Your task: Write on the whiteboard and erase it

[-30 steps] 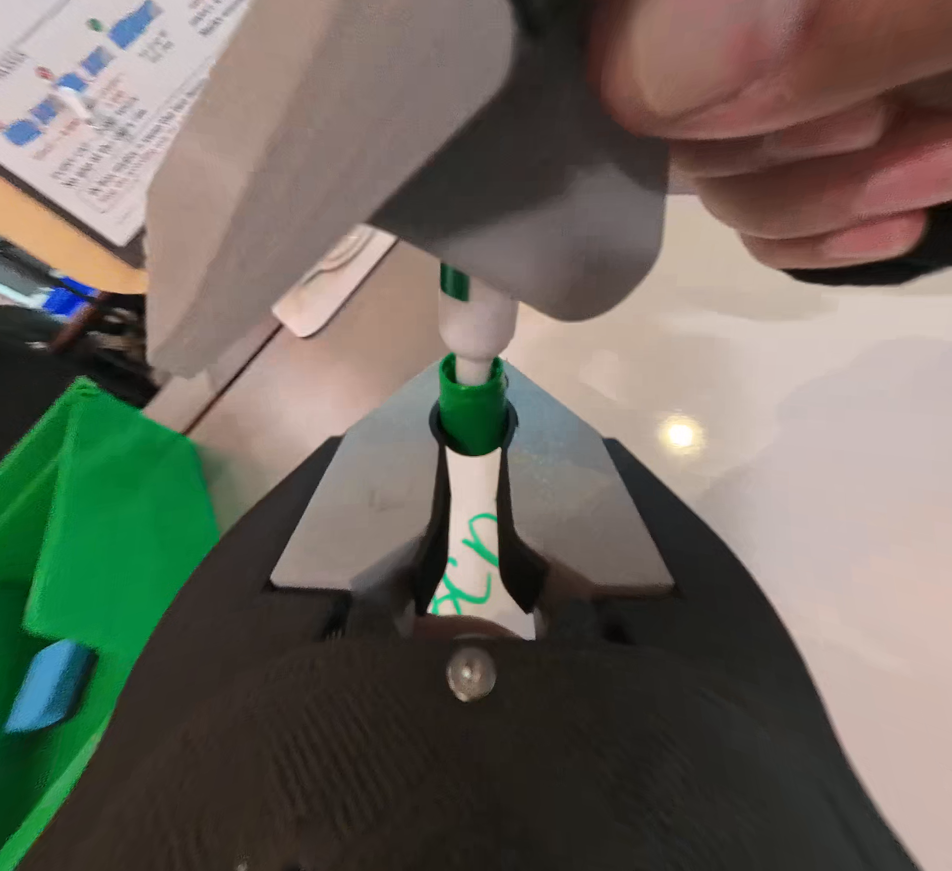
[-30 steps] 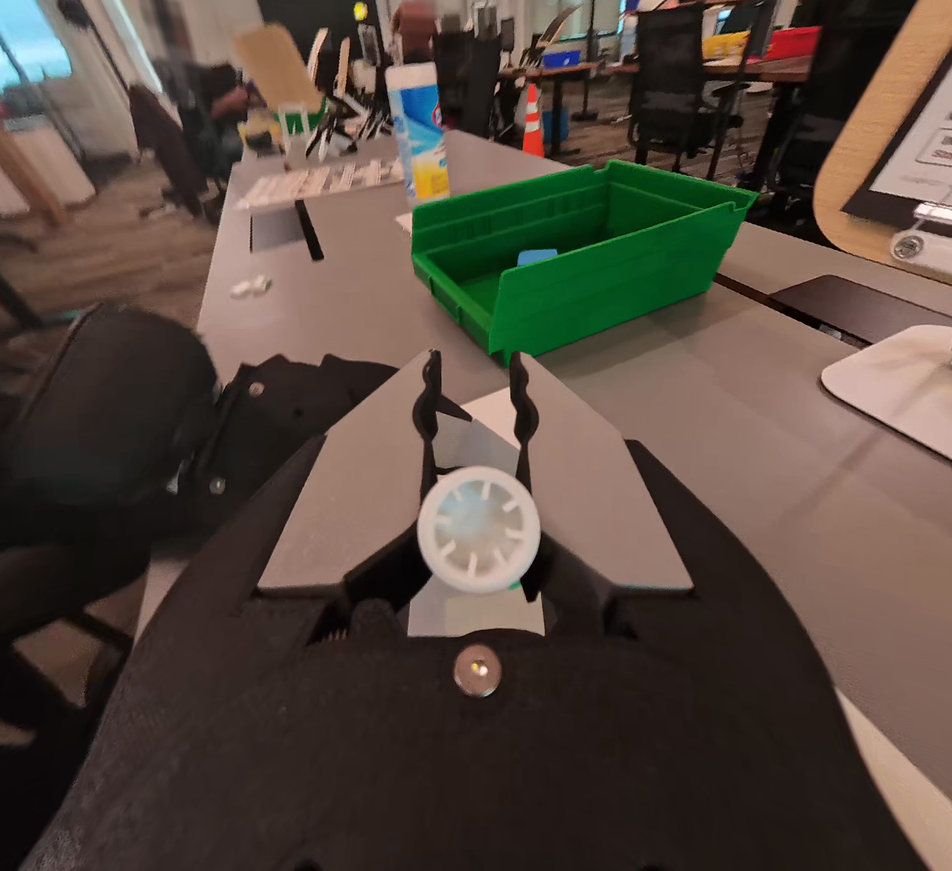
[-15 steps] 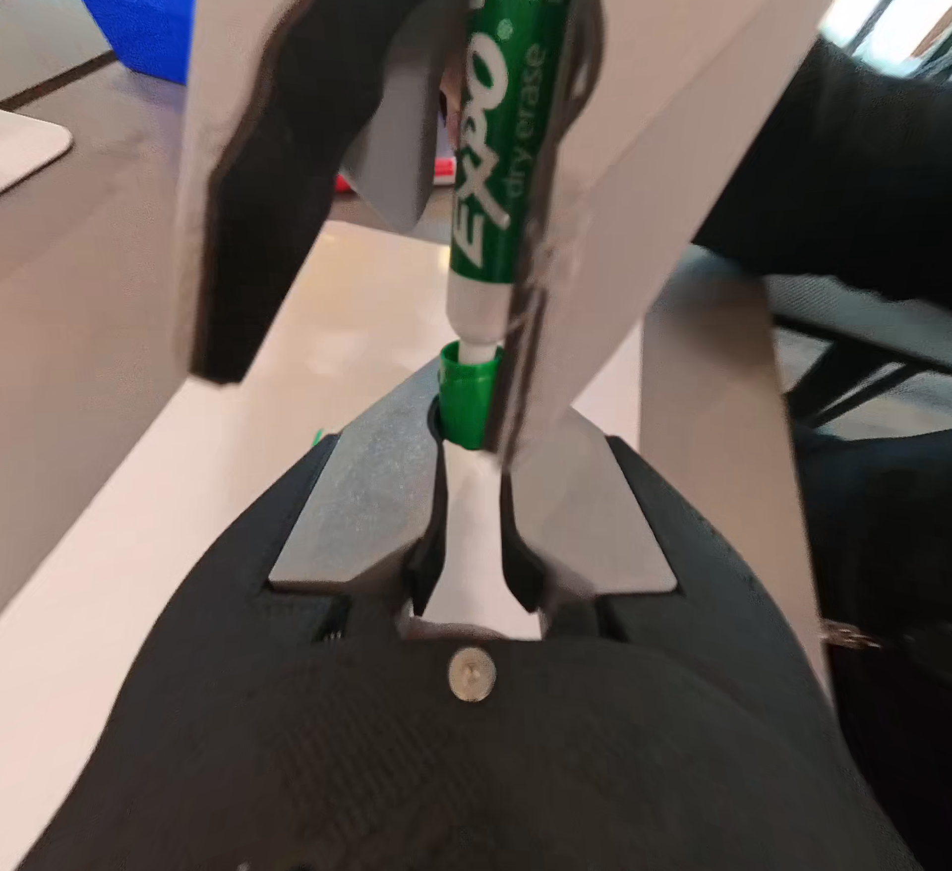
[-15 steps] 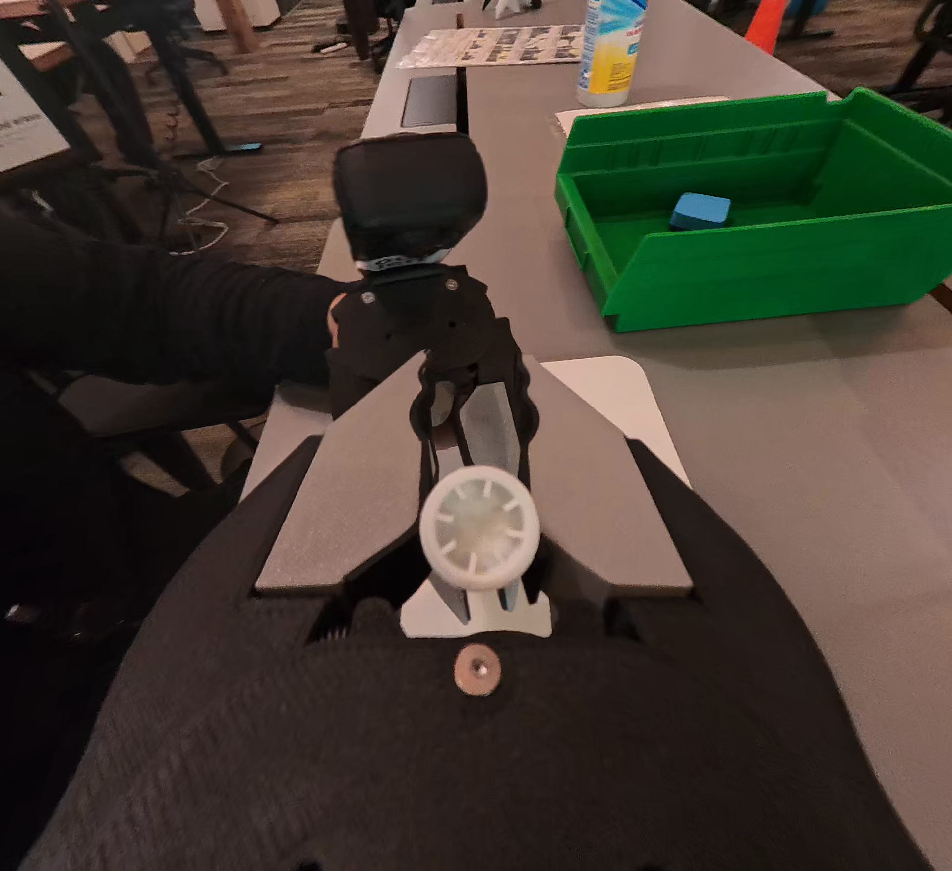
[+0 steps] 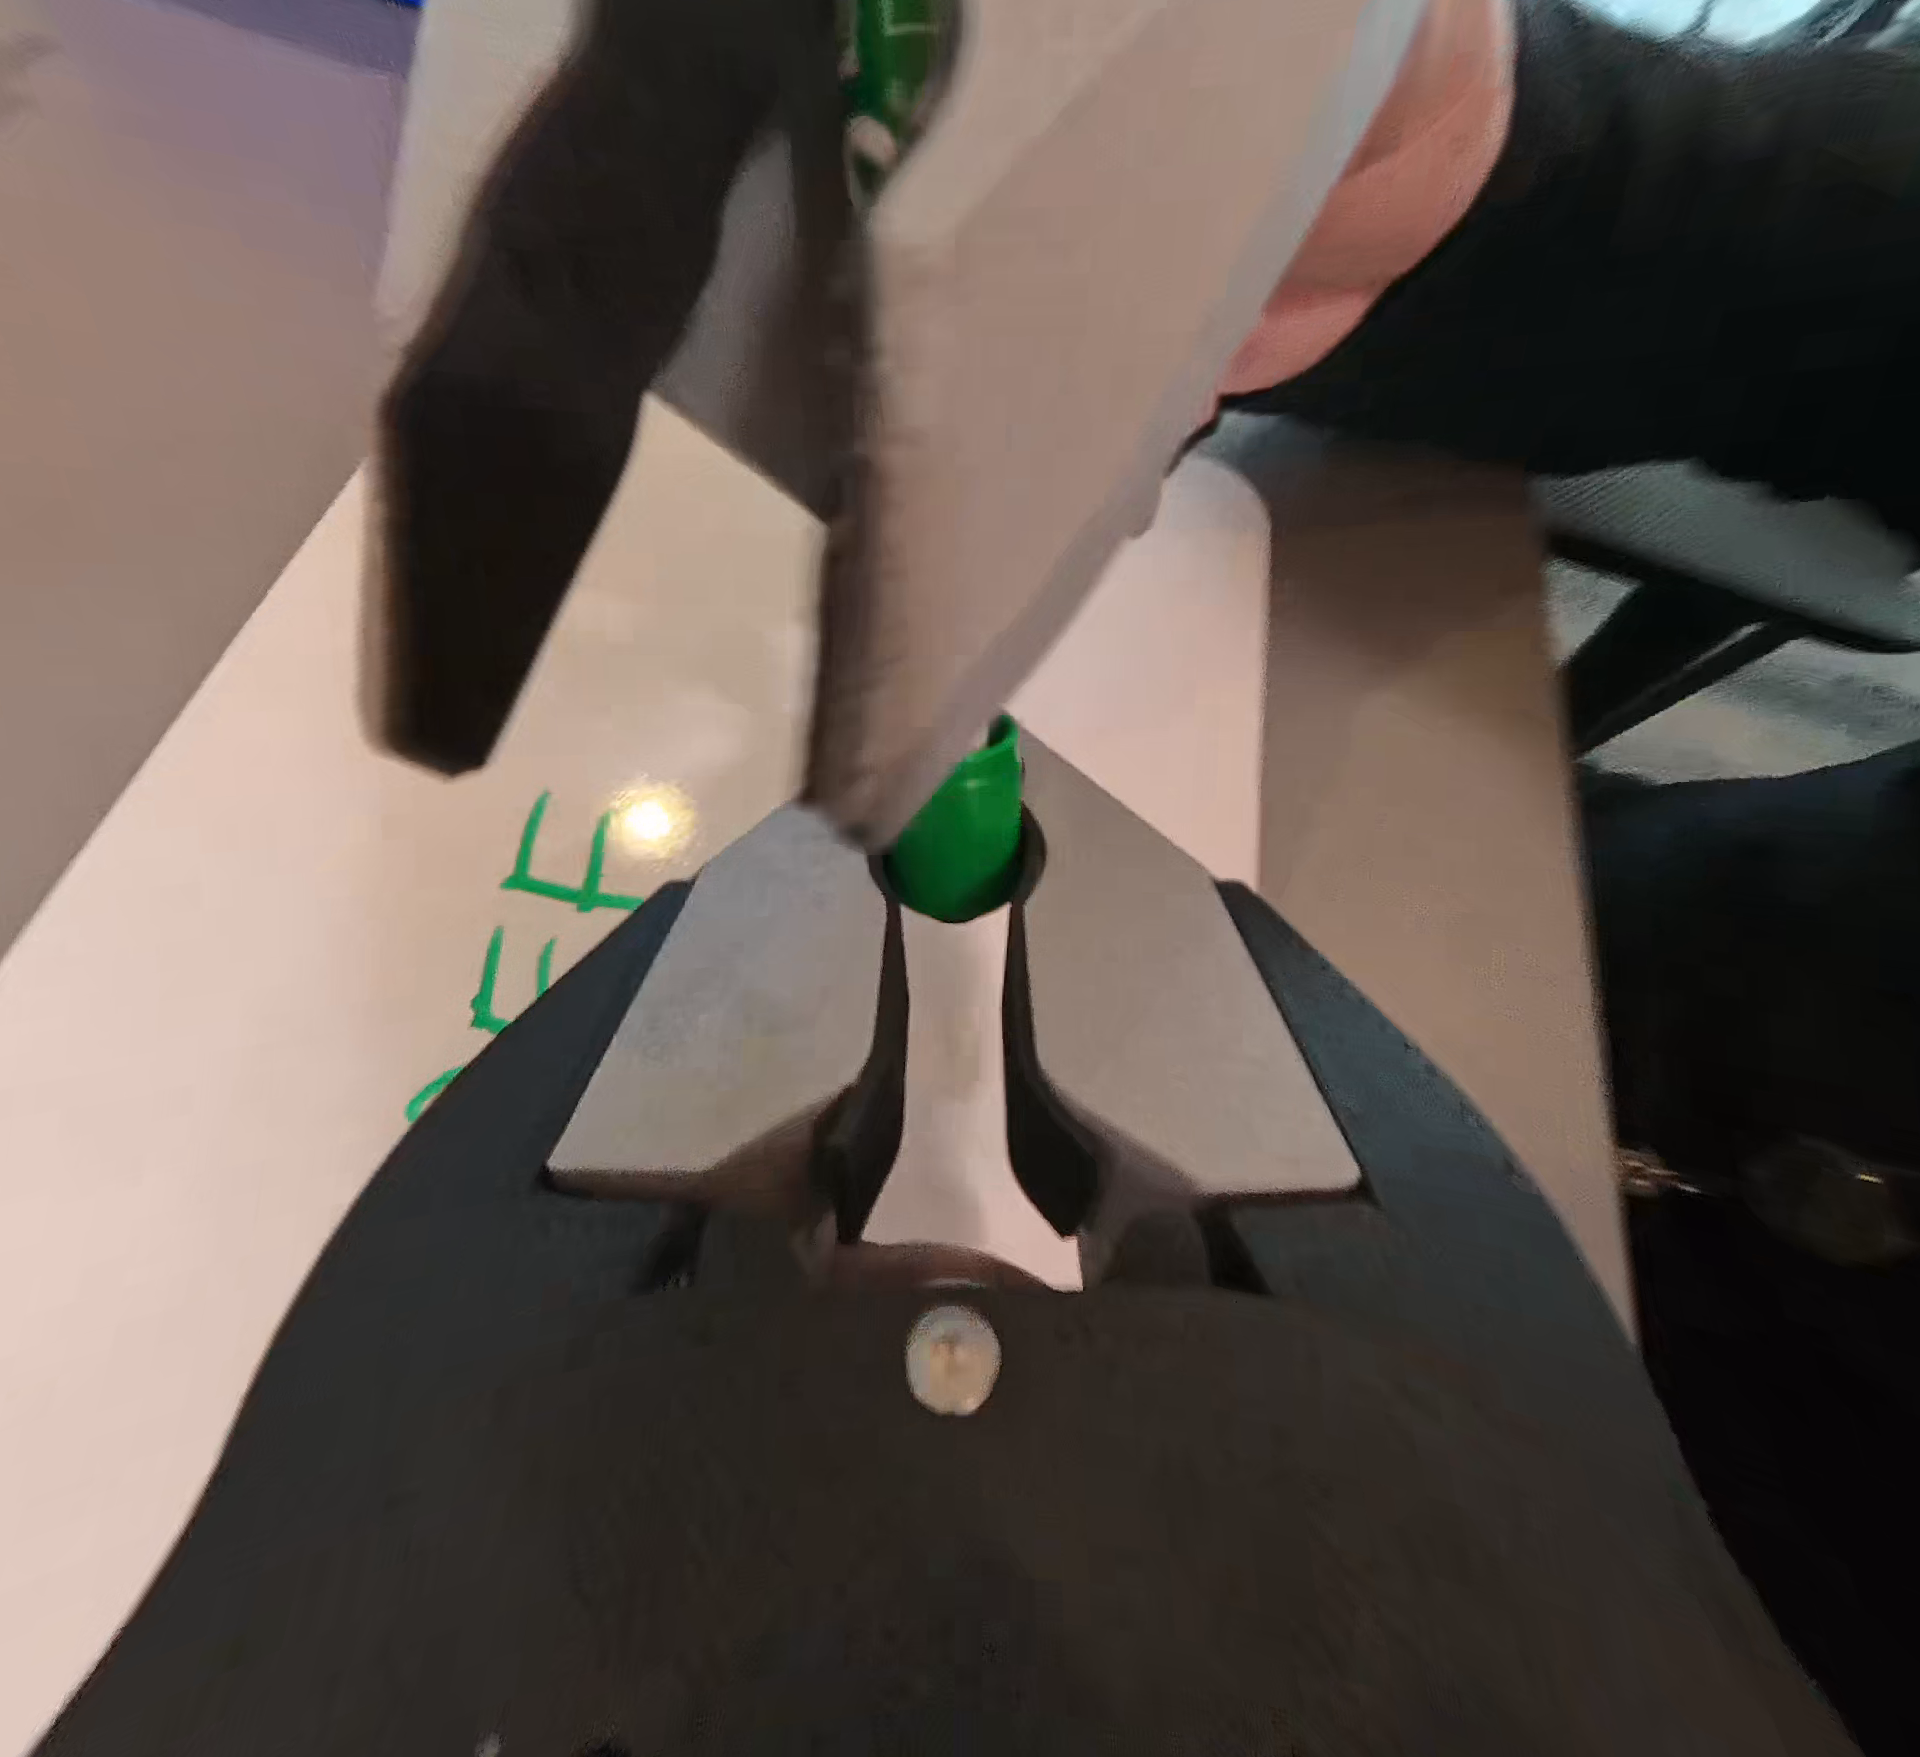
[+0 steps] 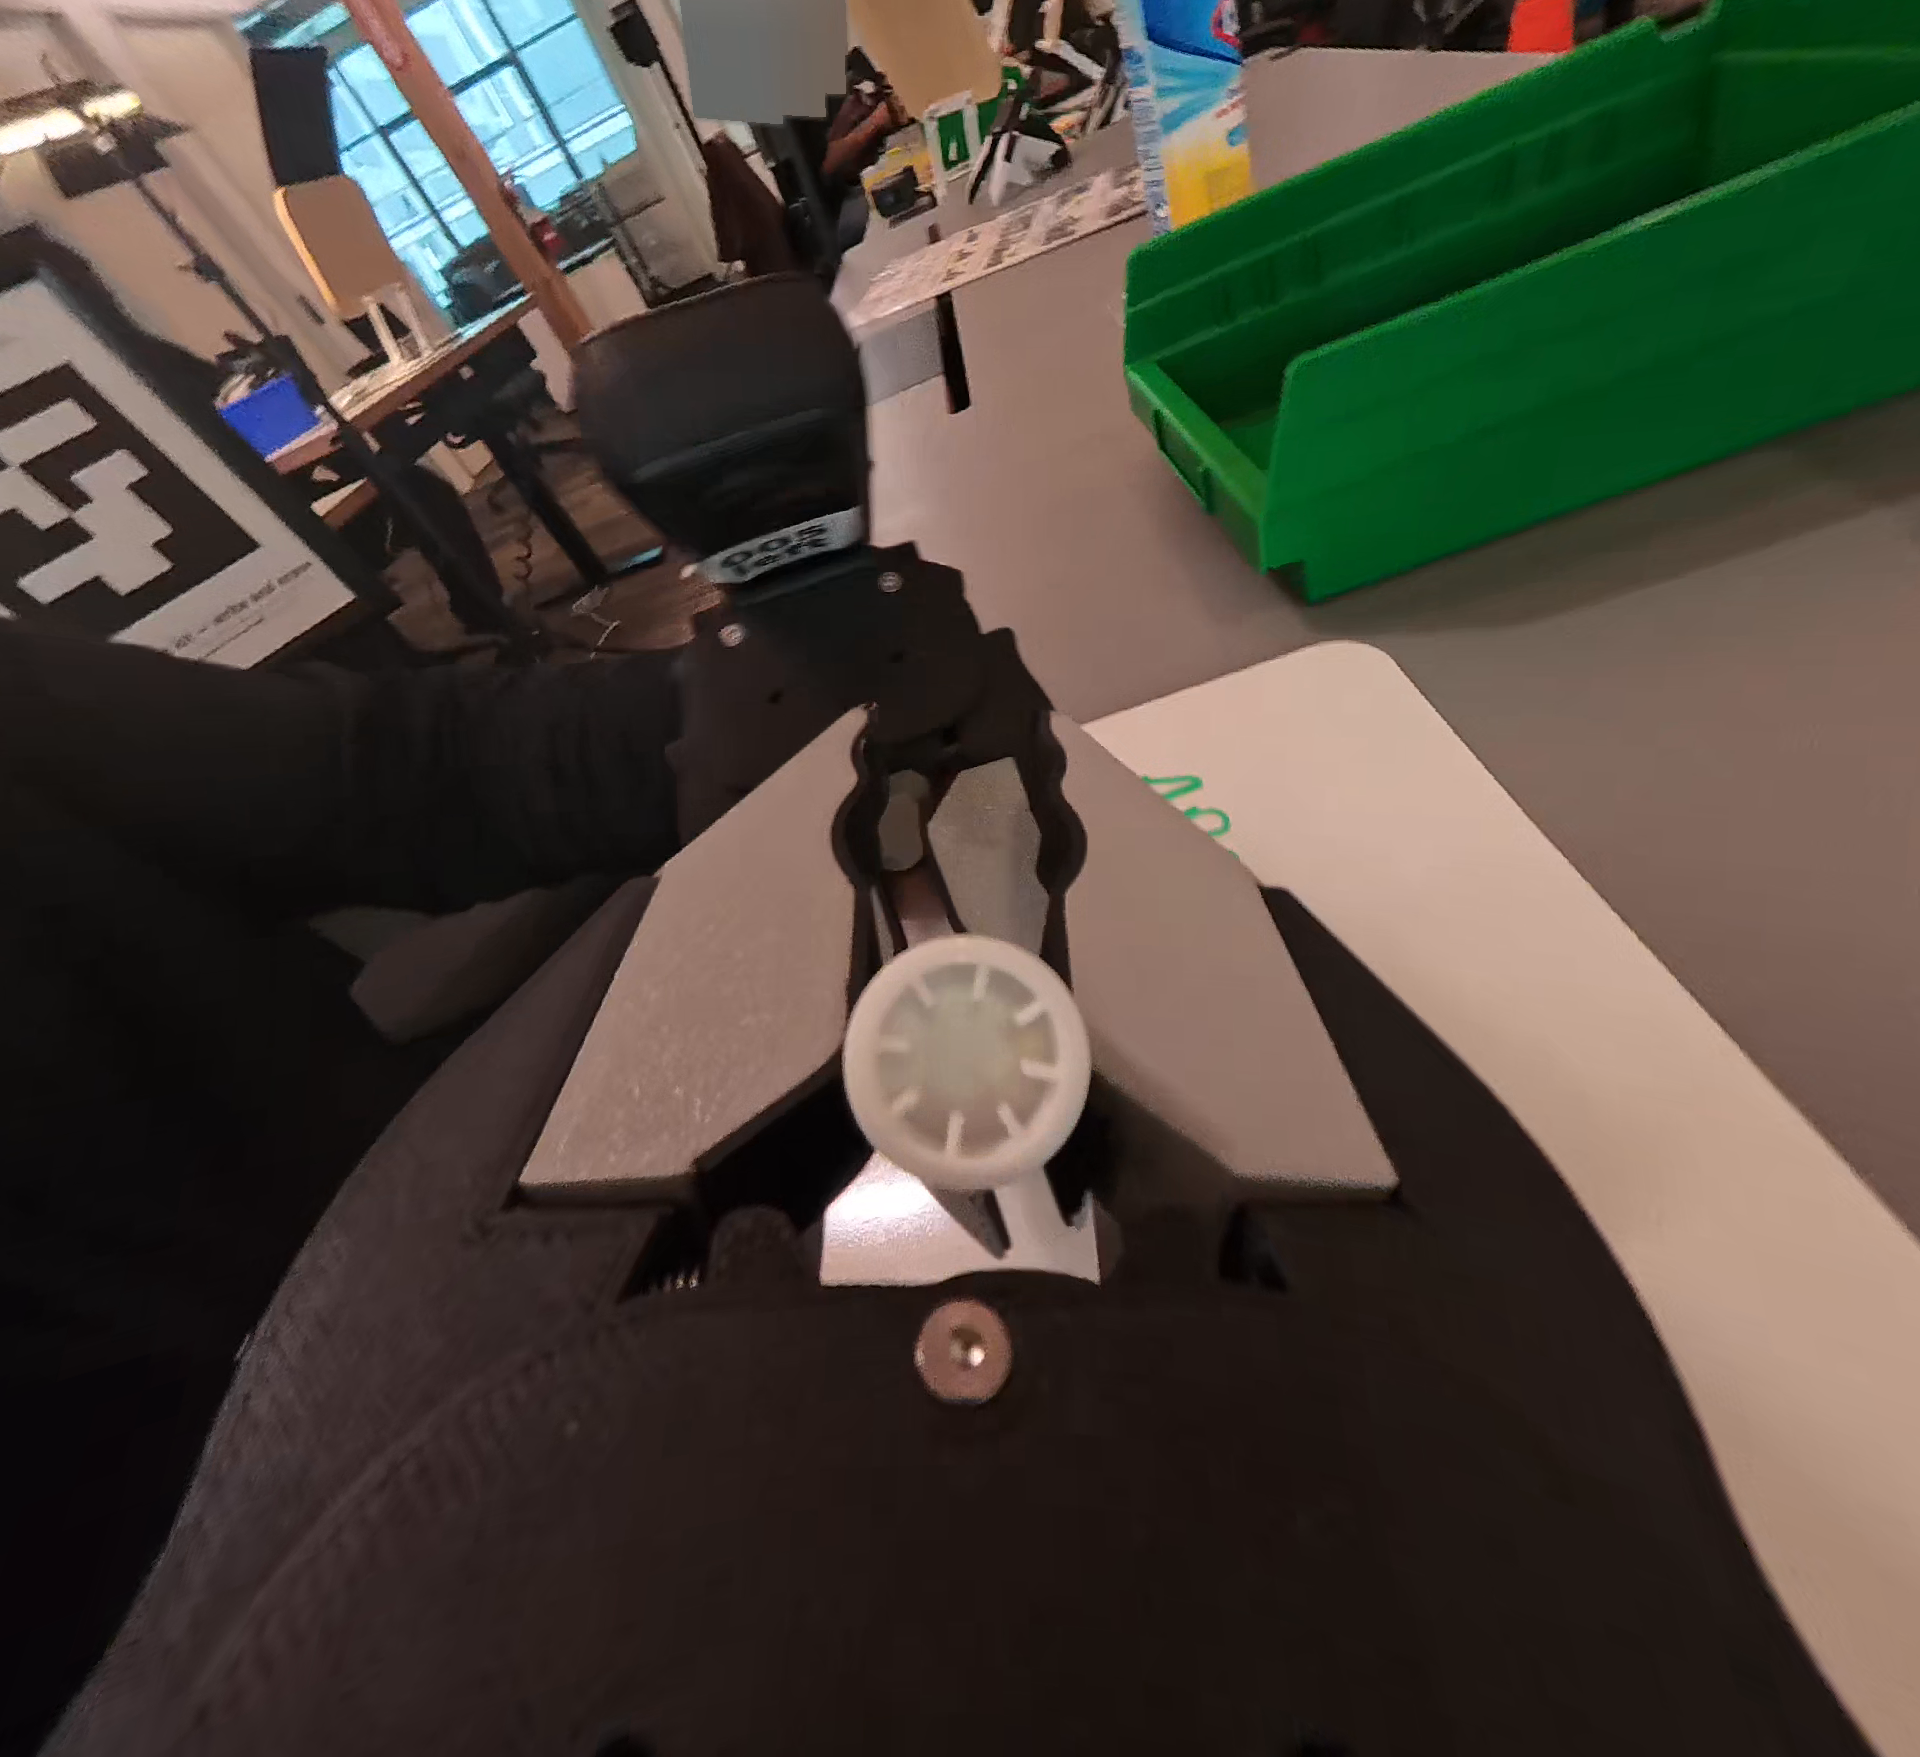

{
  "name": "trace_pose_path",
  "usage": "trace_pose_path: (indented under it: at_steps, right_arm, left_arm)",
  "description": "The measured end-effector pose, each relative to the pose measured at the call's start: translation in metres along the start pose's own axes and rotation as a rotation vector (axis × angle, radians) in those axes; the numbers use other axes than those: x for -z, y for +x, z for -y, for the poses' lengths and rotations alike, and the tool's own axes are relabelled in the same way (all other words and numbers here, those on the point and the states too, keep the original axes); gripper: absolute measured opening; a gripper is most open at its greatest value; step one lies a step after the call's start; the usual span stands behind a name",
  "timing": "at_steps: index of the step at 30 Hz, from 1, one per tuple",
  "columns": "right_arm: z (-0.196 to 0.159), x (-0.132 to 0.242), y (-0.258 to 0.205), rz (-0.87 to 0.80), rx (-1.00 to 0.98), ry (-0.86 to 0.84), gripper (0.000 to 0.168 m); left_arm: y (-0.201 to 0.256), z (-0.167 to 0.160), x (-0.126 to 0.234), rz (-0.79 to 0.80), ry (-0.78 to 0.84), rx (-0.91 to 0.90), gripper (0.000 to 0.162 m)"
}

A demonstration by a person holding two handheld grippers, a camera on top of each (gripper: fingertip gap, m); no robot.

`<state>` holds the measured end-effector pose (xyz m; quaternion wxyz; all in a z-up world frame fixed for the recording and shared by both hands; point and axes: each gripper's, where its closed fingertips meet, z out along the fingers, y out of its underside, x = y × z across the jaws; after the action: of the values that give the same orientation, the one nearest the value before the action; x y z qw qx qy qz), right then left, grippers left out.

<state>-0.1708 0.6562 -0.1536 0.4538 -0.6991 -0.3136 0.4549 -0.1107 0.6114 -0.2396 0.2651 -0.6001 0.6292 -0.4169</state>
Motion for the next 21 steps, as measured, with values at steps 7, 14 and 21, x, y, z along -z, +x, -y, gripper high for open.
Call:
trace_pose_path:
  at_steps: [7, 14, 21]
  right_arm:
    - [0.005, 0.001, 0.007, -0.054, -0.038, 0.015, 0.029]
    - [-0.023, 0.008, 0.020, -0.125, 0.033, -0.162, 0.037]
    - [-0.043, 0.016, 0.024, -0.076, -0.068, -0.203, 0.037]
  left_arm:
    - [0.002, -0.001, -0.006, -0.003, -0.017, -0.004, 0.011]
    - [-0.005, -0.011, -0.002, 0.021, -0.063, -0.015, 0.012]
    - [-0.003, -0.023, -0.003, 0.006, -0.135, -0.028, 0.012]
